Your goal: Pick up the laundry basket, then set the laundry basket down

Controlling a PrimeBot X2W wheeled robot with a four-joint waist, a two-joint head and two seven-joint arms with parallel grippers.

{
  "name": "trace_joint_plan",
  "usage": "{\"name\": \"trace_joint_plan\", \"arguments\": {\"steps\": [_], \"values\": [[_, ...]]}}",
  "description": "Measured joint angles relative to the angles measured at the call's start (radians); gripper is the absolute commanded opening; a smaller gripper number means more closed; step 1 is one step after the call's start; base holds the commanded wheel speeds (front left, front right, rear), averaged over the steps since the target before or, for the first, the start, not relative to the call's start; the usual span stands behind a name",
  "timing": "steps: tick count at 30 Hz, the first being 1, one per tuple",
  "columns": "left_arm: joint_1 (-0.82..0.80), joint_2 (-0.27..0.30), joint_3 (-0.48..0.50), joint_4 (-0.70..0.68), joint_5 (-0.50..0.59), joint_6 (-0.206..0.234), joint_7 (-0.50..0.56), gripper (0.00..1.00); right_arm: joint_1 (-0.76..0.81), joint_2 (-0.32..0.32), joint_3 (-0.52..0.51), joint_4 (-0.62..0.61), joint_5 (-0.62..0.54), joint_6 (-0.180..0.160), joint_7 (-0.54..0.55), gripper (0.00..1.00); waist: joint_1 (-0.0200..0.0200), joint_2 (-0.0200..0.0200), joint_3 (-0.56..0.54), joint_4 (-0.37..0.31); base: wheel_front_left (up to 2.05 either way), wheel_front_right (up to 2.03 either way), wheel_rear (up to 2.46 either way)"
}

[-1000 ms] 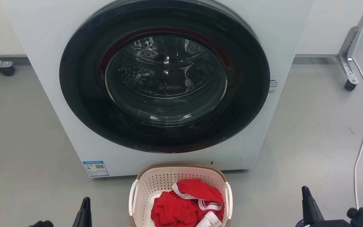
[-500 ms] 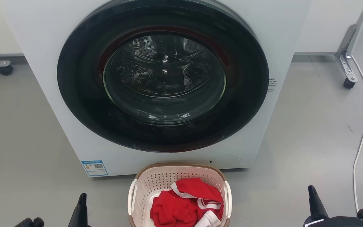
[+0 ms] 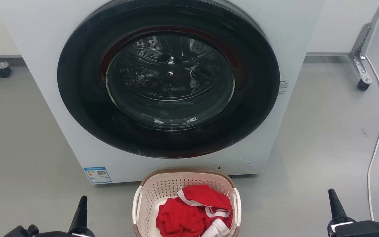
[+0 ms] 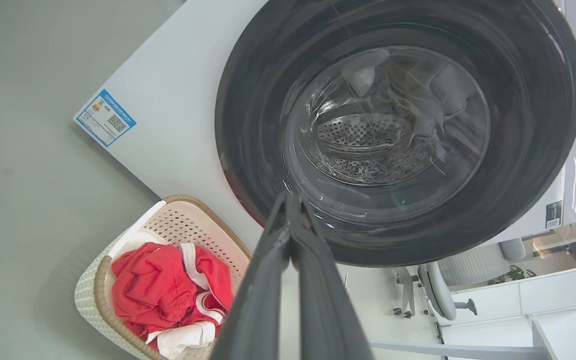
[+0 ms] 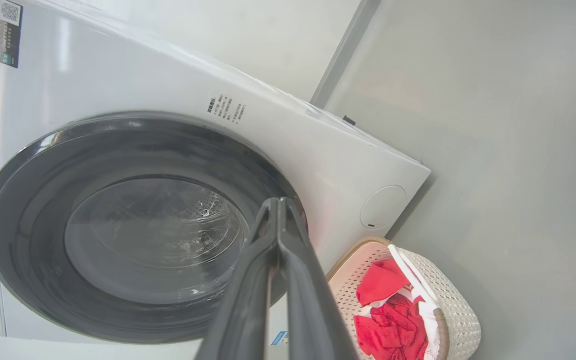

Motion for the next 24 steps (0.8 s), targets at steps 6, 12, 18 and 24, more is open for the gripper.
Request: {"name": "trace_joint_plan", "arguments": {"steps": [6, 12, 18, 24], "values": [[-0.019, -0.007, 0.019, 0.014, -0.076, -0.015, 0.021, 0.0, -0.014, 0.002, -0.026, 0.014, 0.079, 0.018, 0.025, 0.0, 0.0, 0.0, 0.002, -0.002, 0.0, 0.0, 0.0], [-0.037, -0.013, 0.038, 0.029, -0.153, -0.026, 0.043, 0.0, -0.022, 0.004, -0.051, 0.028, 0.156, 0.034, 0.043, 0.0, 0.0, 0.0, 0.005, -0.004, 0.0, 0.0, 0.0], [-0.055, -0.017, 0.06, 0.045, -0.24, -0.045, 0.064, 0.0, -0.042, 0.006, -0.077, 0.039, 0.234, 0.048, 0.066, 0.0, 0.0, 0.0, 0.007, -0.006, 0.0, 0.0, 0.0], [-0.072, -0.022, 0.078, 0.061, -0.319, -0.062, 0.083, 0.0, -0.054, 0.008, -0.103, 0.054, 0.315, 0.063, 0.087, 0.0, 0.0, 0.0, 0.01, -0.008, 0.0, 0.0, 0.0]]}}
